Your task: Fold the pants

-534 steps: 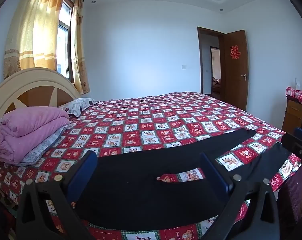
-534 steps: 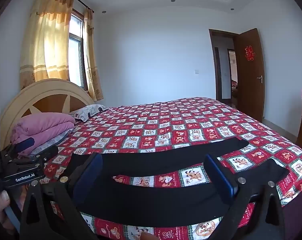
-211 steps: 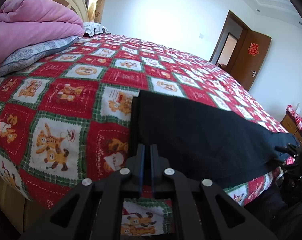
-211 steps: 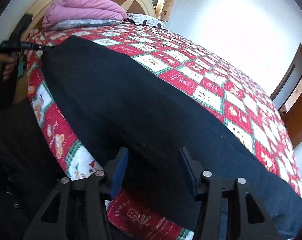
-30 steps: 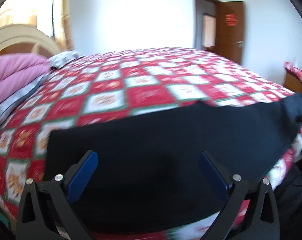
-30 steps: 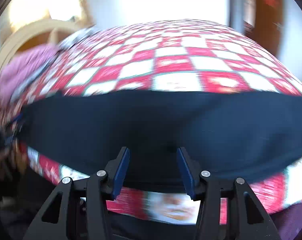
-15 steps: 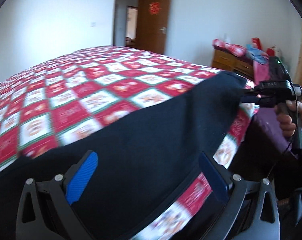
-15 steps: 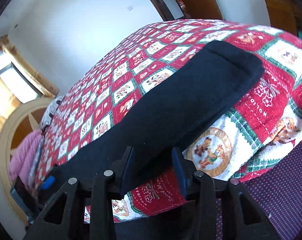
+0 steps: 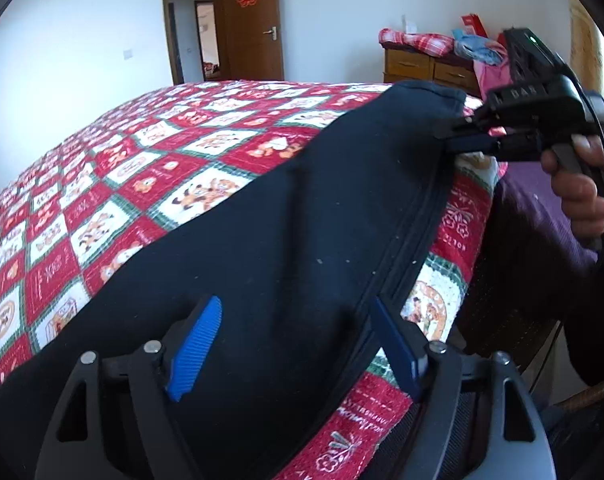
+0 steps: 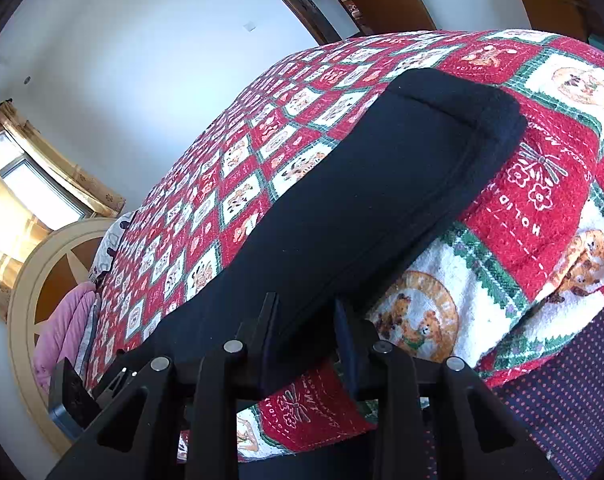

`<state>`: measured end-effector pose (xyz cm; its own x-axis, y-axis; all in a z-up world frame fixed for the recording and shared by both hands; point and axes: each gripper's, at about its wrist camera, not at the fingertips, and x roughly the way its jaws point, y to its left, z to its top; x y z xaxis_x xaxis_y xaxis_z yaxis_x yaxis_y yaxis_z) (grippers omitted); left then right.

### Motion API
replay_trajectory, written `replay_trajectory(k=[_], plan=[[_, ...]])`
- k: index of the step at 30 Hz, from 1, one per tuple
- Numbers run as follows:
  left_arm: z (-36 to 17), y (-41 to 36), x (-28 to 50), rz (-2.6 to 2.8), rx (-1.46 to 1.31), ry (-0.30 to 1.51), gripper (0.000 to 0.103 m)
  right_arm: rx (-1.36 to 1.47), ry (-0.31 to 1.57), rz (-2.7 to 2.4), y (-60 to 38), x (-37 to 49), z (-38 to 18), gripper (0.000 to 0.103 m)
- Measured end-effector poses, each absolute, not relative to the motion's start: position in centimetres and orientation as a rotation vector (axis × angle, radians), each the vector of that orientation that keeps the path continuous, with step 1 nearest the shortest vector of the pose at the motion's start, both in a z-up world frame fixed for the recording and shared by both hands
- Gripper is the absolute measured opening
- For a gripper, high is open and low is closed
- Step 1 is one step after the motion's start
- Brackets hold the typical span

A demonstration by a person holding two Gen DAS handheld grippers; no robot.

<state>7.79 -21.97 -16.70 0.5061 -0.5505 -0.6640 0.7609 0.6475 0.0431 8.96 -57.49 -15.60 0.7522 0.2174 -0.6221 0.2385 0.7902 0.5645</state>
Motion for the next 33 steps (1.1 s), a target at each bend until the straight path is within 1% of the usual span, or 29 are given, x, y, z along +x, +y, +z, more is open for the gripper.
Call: replay_trajectory(k=[1,2,3,4,5,6,8,14,15,16,18,19,22,24,26,30,33], plan=[[-16.7,-22.1,7.5,-0.817,0.361,0.656,0.079,0.678,0.734,-0.012,-57.5,9.0,-15.7,0.029],[-16.8,-22.1,7.3,-0.825,0.367,0.654,0.075,0.679,0.734,-0.01,-57.6,9.1,-15.8,0.029],[-16.9,-22.3,7.1,-0.831,0.377,0.656,0.069,0.677,0.732,-0.01,-57.6,9.2,-15.9,0.029],[-17.1,-22.4,6.8,-0.833,0.393,0.658,0.066,0.675,0.732,-0.01,-57.5,9.3,-15.9,0.029],[-17.2,-22.6,6.8,-0.834,0.405,0.658,0.059,0.673,0.731,-0.01,-57.4,9.3,-16.0,0.029],[-17.4,-22.8,6.6,-0.831,0.427,0.657,0.054,0.67,0.731,-0.01,-57.3,9.5,-16.0,0.029],[-17.6,-23.1,6.6,-0.821,0.45,0.653,0.053,0.666,0.728,-0.012,-57.2,9.6,-16.0,0.029],[-17.6,-23.6,5.3,-0.85,0.483,0.629,0.053,0.683,0.716,-0.008,-57.4,9.5,-16.2,0.029],[-17.6,-23.7,5.3,-0.85,0.489,0.624,0.053,0.688,0.711,-0.007,-57.5,9.4,-16.2,0.028],[-17.7,-23.8,5.2,-0.852,0.495,0.623,0.053,0.69,0.706,-0.008,-57.5,9.4,-16.2,0.019],[-17.9,-24.0,5.1,-0.854,0.506,0.626,0.043,0.674,0.701,-0.031,-57.6,9.2,-16.3,0.01],[-18.1,-24.2,5.1,-0.85,0.519,0.628,0.042,0.673,0.698,-0.035,-57.6,9.2,-16.4,0.007],[-18.2,-24.3,5.2,-0.859,0.519,0.628,0.035,0.664,0.698,-0.034,-57.5,9.3,-16.6,0.004],[-18.1,-24.2,5.4,-0.858,0.516,0.628,0.017,0.653,0.697,-0.032,-57.4,9.3,-16.5,0.004],[-17.8,-24.0,5.5,-0.863,0.503,0.626,0.012,0.644,0.69,-0.024,-57.2,9.2,-16.2,0.003],[-16.9,-23.2,5.8,-0.891,0.439,0.63,0.008,0.631,0.664,-0.017,-57.2,8.6,-15.2,0.003],[-16.3,-22.9,5.7,-0.91,0.413,0.627,0.007,0.624,0.65,-0.006,-57.1,8.0,-14.4,0.003]])
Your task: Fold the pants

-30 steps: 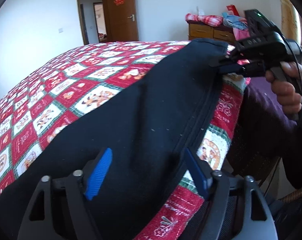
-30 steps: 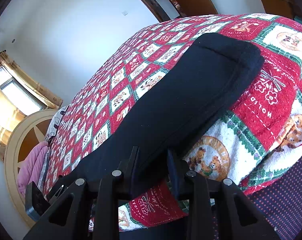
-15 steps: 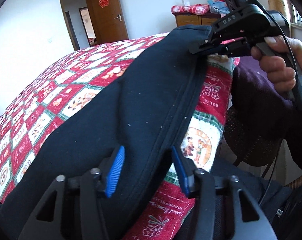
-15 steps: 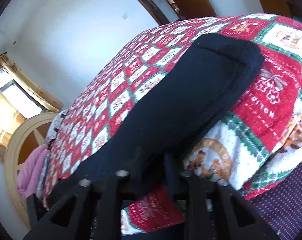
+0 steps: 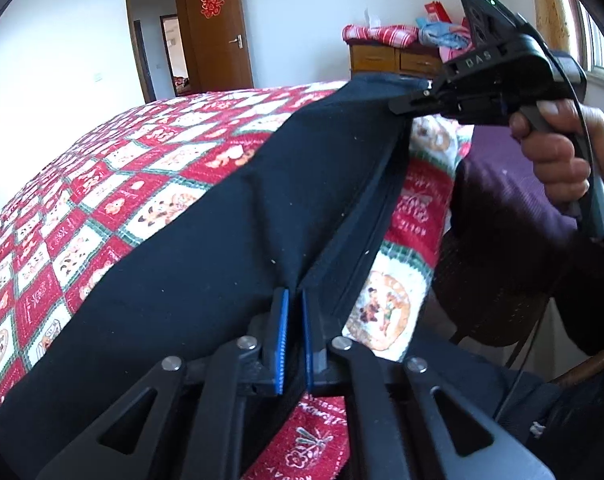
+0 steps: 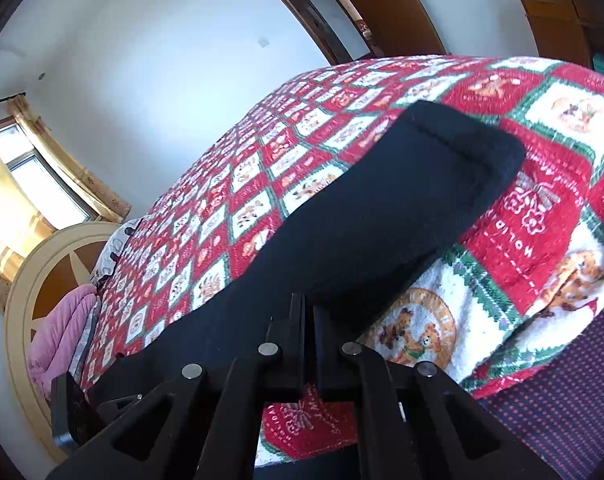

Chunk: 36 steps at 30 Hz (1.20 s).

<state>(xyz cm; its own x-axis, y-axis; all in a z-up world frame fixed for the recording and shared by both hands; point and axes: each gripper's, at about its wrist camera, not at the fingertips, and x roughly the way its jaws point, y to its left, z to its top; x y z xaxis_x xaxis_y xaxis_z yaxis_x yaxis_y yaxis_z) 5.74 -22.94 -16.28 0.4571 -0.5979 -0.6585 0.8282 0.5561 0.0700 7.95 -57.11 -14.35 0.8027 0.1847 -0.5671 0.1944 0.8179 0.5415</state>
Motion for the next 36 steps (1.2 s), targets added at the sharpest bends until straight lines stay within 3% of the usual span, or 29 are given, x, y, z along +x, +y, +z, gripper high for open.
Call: replay_trajectory(k=[7,10,14,17,20,29,36], plan=[[-17.4,-23.5,5.6,-0.911,0.474,0.641,0.008,0.611,0.693,-0.026,-57.0,7.4,-14.8,0.003],[-17.9,-23.5,5.7,-0.89,0.481,0.648,0.019,0.642,0.745,-0.046,-57.7,7.8,-16.4,0.003],[-17.4,-22.6,5.5,-0.876,0.462,0.627,0.049,0.684,0.735,-0.039,-58.7,7.4,-15.9,0.005],[-16.5,-21.2,5.5,-0.884,0.403,0.603,0.052,0.686,0.692,-0.106,-60.4,6.2,-14.8,0.005],[-15.9,-19.6,6.1,-0.84,0.35,0.588,0.063,0.7,0.624,-0.207,-63.0,4.6,-13.5,0.005],[-17.1,-17.1,8.9,-0.72,0.289,0.606,0.063,0.727,0.512,-0.245,-68.2,6.0,-10.6,0.005],[-19.0,-17.1,9.2,-0.7,0.295,0.633,0.064,0.603,0.571,-0.256,-69.0,10.5,-7.8,0.006]])
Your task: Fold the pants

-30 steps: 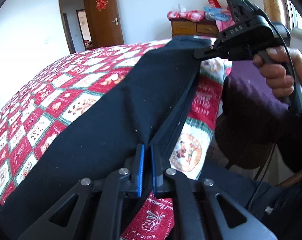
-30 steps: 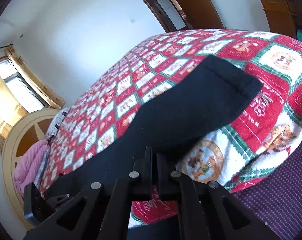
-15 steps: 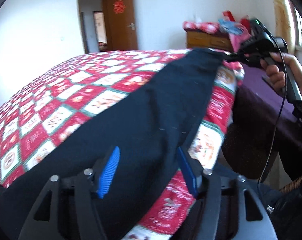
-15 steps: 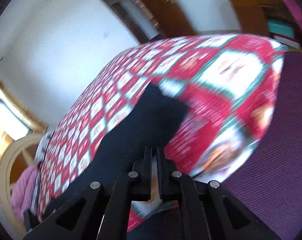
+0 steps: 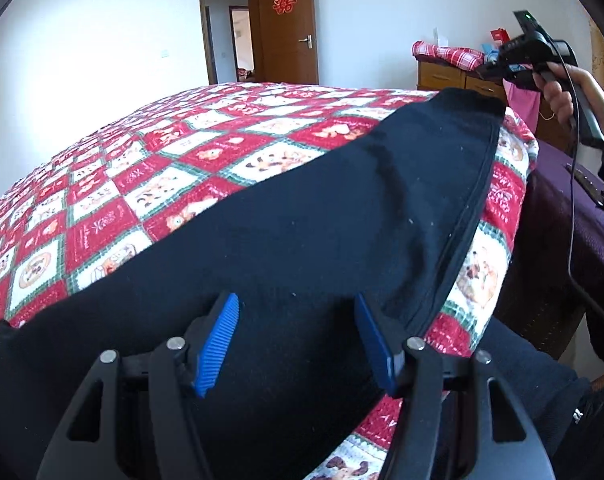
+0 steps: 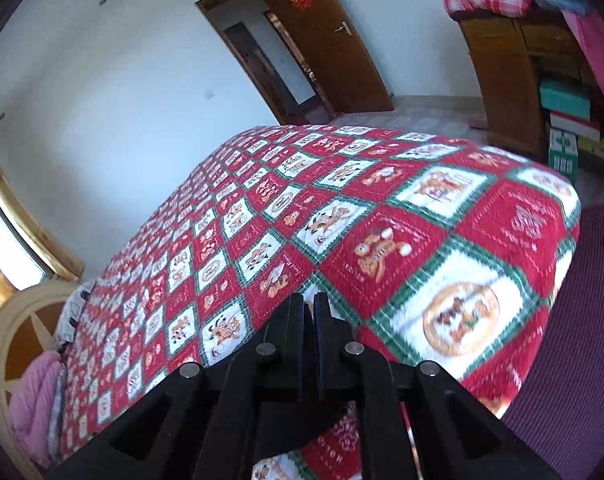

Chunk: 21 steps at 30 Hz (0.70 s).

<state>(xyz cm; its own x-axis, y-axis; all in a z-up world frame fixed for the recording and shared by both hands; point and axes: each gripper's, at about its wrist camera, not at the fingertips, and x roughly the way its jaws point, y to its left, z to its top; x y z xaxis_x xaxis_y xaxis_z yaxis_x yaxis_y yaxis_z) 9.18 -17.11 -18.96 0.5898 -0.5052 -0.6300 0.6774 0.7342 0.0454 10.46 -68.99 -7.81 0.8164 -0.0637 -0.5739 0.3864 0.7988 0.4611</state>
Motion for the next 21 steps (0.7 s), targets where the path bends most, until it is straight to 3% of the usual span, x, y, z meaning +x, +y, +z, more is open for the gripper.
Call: replay_trajectory(k=[8,13,17,21], plan=[[-19.1,-17.0,8.6,-0.699,0.303,0.613,0.069,0.462,0.784,-0.232,-66.5,16.5,-11.4,0.006],[-18.2,-16.2,8.5,-0.669,0.285,0.612,0.069,0.543,0.747,-0.31,-69.6,16.8,-13.0,0.006],[-16.9,-14.5,8.6,-0.6,0.243,0.57,0.082,0.52,0.696,-0.339,-69.0,14.5,-11.2,0.006],[-17.3,-14.0,9.5,-0.537,0.244,0.601,0.084,0.447,0.64,-0.302,-65.8,11.9,-8.9,0.006]])
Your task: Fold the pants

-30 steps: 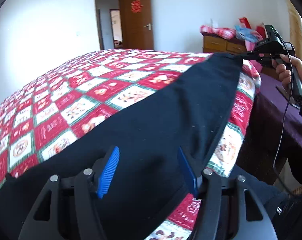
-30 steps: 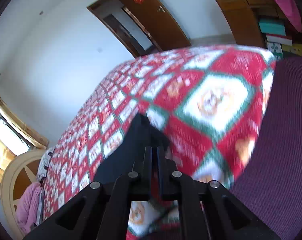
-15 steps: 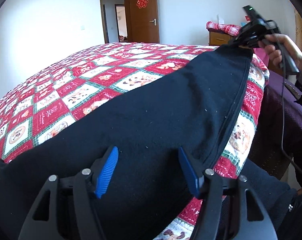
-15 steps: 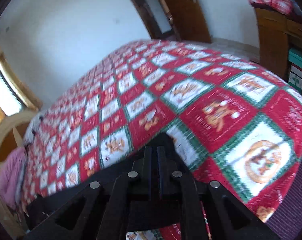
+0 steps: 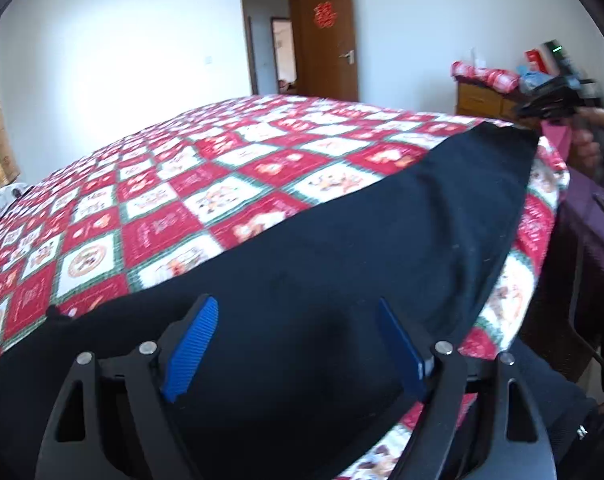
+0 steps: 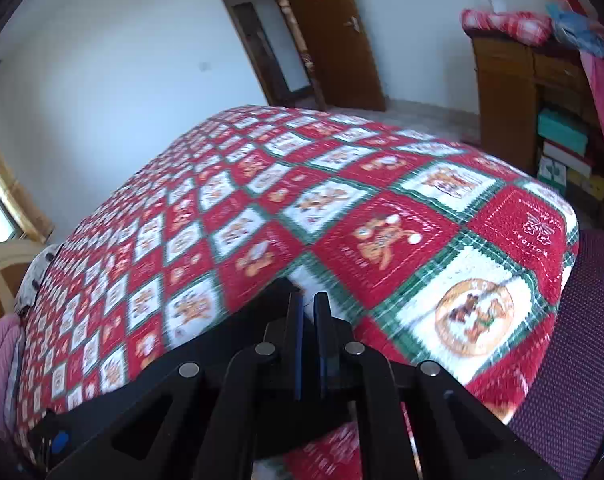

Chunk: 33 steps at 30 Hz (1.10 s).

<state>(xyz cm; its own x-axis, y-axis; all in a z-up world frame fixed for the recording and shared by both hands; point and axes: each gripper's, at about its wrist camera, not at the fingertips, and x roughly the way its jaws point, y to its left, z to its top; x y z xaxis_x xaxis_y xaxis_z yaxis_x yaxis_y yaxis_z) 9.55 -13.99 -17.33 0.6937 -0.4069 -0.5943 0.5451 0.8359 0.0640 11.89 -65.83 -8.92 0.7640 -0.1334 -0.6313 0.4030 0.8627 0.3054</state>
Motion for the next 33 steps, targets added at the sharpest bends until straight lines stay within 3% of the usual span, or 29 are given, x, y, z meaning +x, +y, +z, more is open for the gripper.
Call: replay_trajectory(k=[4,10,19,24,26,28,30,33], plan=[[-18.1,-13.8,10.0,-0.509,0.236,0.643,0.084,0.424,0.653,-0.148,-62.3,11.3,-9.0,0.006],[-18.8,-13.5,10.3,-0.496,0.237,0.667,0.085,0.478,0.781,-0.088,-61.3,13.5,-14.0,0.006],[-18.9,-13.8,10.2,-0.502,0.25,0.672,0.094,0.511,0.707,-0.052,-63.2,13.5,-14.2,0.002],[-17.9,-12.3,10.0,-0.47,0.26,0.662,0.094,0.509,0.64,-0.116,-64.5,12.2,-13.2,0.006],[-17.1,-10.4,10.0,-0.436,0.261,0.638,0.094,0.541,0.61,-0.127,-65.5,11.4,-12.7,0.013],[-16.5,-8.0,10.2,-0.385,0.259,0.627,0.094,0.566,0.585,-0.123,-66.4,10.8,-12.4,0.043],[-16.1,-5.0,10.4,-0.325,0.25,0.629,0.094,0.591,0.552,-0.118,-66.9,10.2,-11.9,0.053],[-15.7,0.0,10.6,-0.215,0.243,0.633,0.095,0.573,0.538,-0.177,-67.2,9.7,-11.4,0.053]])
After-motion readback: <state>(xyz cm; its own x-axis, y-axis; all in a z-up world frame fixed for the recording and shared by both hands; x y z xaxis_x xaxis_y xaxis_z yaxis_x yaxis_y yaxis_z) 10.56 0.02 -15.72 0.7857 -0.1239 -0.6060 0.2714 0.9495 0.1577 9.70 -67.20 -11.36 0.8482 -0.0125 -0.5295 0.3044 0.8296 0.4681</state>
